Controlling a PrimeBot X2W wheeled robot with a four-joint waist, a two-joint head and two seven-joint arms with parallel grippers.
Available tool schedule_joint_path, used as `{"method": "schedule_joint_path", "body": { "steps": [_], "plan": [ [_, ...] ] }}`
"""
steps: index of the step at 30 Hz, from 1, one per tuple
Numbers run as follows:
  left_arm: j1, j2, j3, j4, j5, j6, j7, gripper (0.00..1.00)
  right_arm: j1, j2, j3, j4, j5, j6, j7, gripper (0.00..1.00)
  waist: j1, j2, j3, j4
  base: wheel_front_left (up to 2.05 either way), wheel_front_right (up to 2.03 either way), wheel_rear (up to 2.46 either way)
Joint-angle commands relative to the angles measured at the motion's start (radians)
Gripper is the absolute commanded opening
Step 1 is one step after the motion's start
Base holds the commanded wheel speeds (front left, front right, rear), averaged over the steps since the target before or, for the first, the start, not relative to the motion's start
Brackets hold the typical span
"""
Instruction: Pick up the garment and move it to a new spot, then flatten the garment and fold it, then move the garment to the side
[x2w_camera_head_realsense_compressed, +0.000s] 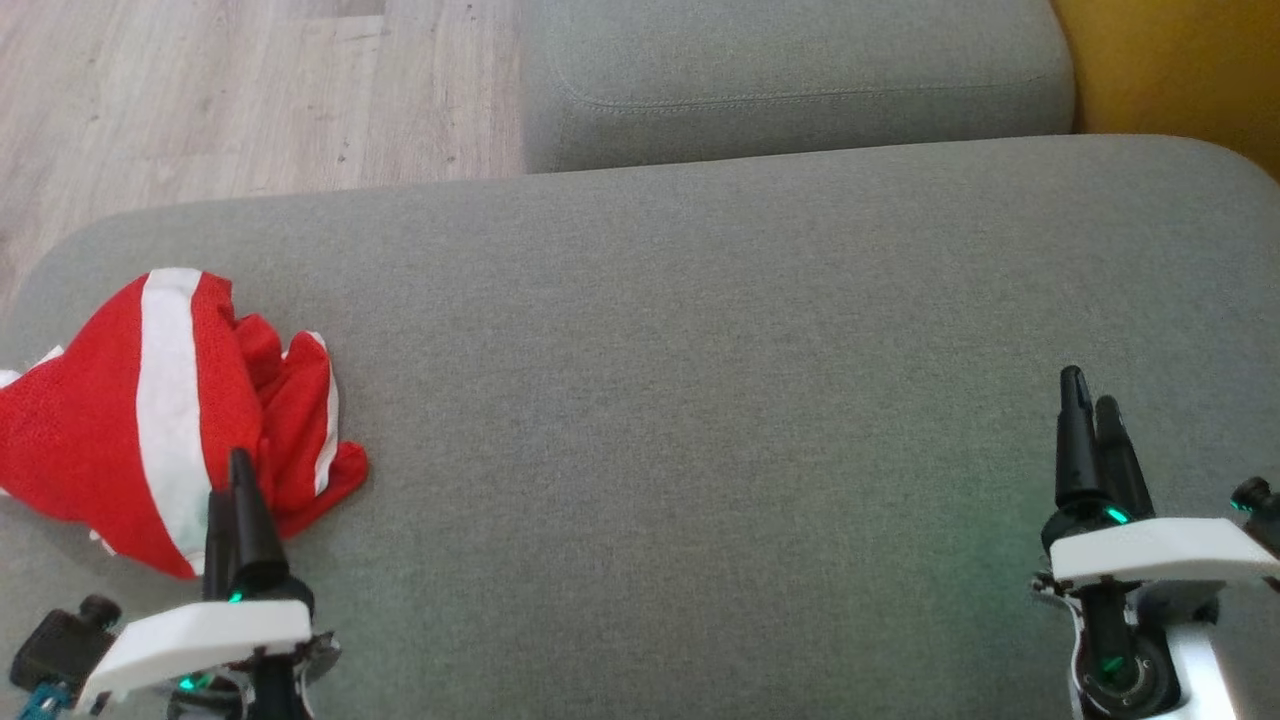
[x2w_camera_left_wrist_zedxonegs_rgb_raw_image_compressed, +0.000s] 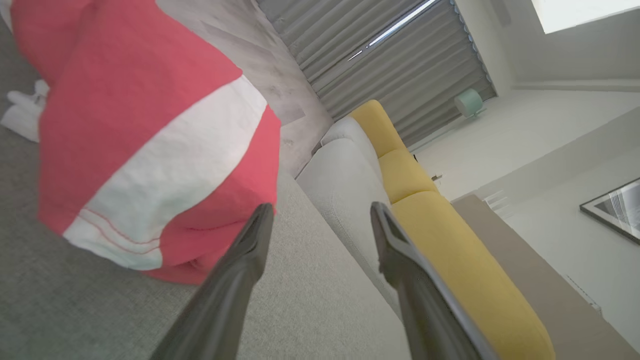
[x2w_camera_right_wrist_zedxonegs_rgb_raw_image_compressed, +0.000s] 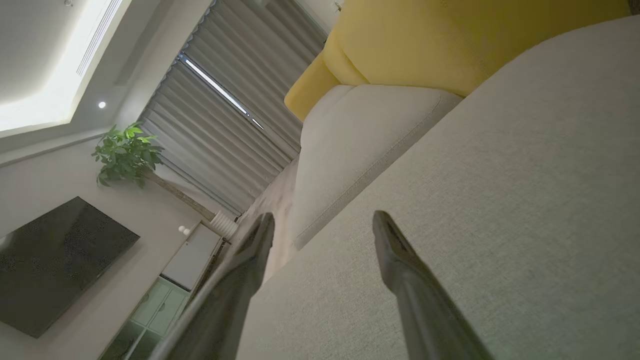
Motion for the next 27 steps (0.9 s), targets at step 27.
{"method": "schedule_joint_path", "body": {
  "steps": [27],
  "plan": [
    [-0.008,0.009,-0.11,-0.113,0.483,0.012,-0.089,1.0,-0.014,-0.008,0.085,-0.07,-0.409,0.005,-0.09,1.0,-0.0001,0.0,0.004,-0.002,0.0,0.0,0.0]
  ]
}}
